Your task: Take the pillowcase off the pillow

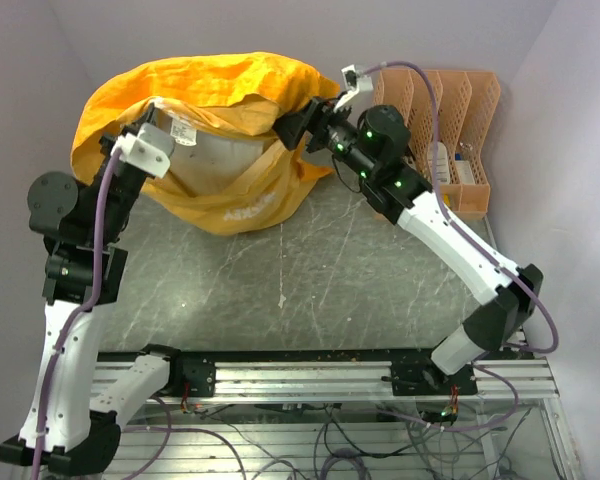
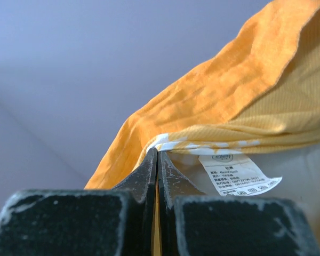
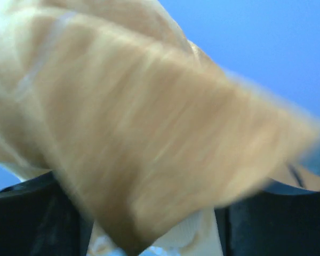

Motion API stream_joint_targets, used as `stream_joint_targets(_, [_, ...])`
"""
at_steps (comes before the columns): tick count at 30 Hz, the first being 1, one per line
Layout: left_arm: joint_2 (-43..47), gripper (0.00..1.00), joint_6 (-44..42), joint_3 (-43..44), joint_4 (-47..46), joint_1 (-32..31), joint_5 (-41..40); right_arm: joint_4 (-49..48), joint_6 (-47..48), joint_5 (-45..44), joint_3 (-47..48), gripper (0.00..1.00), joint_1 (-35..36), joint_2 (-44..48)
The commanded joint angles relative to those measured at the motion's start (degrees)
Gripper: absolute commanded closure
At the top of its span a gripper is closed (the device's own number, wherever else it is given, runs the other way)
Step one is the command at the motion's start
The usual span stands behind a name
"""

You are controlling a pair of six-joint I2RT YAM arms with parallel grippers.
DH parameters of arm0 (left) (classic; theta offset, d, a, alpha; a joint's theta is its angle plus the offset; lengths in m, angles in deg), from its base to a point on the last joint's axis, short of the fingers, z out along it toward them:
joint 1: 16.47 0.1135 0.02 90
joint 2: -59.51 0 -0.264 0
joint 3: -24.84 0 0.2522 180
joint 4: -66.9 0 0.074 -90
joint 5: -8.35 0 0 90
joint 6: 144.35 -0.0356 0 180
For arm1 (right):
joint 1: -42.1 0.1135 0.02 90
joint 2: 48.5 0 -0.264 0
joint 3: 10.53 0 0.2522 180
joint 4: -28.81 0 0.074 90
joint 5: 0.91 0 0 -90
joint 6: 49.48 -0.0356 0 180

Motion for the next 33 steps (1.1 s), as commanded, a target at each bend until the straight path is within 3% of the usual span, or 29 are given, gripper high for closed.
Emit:
stream_joint_targets(1, [-3.19,0.93,6.31,4.95,1.58,-0.06,2.67,-6.76,7.82,-12.74,-7.01,0.2,2.78,7.95])
stream_joint_targets(3, [-4.95,0.93,7.99,6.52,2.74,-0.13,3.63,-9.15,10.63,-19.26,-12.74,0.12,5.32,12.15])
stream_joint_targets(7, [-10.8,0.93,10.77,12.53,8.21,-0.26,5.31,-16.53,17.66,-32.99,-26.03,0.08,11.5,21.55])
stream_joint_targets(11, [-13.71,0.93,10.35,15.2,10.05,-3.1,4.28,-17.14,19.24,-35.11,-32.34,0.08,16.06,27.07])
stream_joint_targets(19, [-14.21,0.93,4.06,13.46,8.46,-11.58,-2.73,-23.75,30.69,-43.97,-35.17,0.1,34.33,21.63])
stream_joint_targets(23, [-15.26,0.93,2.97,15.91,10.57,-13.42,-4.6,-19.83,29.85,-44.61,-29.04,0.12,33.89,14.15])
stream_joint_targets(28, [-14.03,0.93,1.09,16.89,12.6,-14.86,-5.58,-10.97,22.55,-42.95,-19.01,0.08,26.54,6.04])
stream_joint_targets(33, [-11.86,0.93,-1.54,16.01,14.38,-15.07,-5.99,-16.7,17.14,-46.75,-22.21,0.05,19.98,4.91])
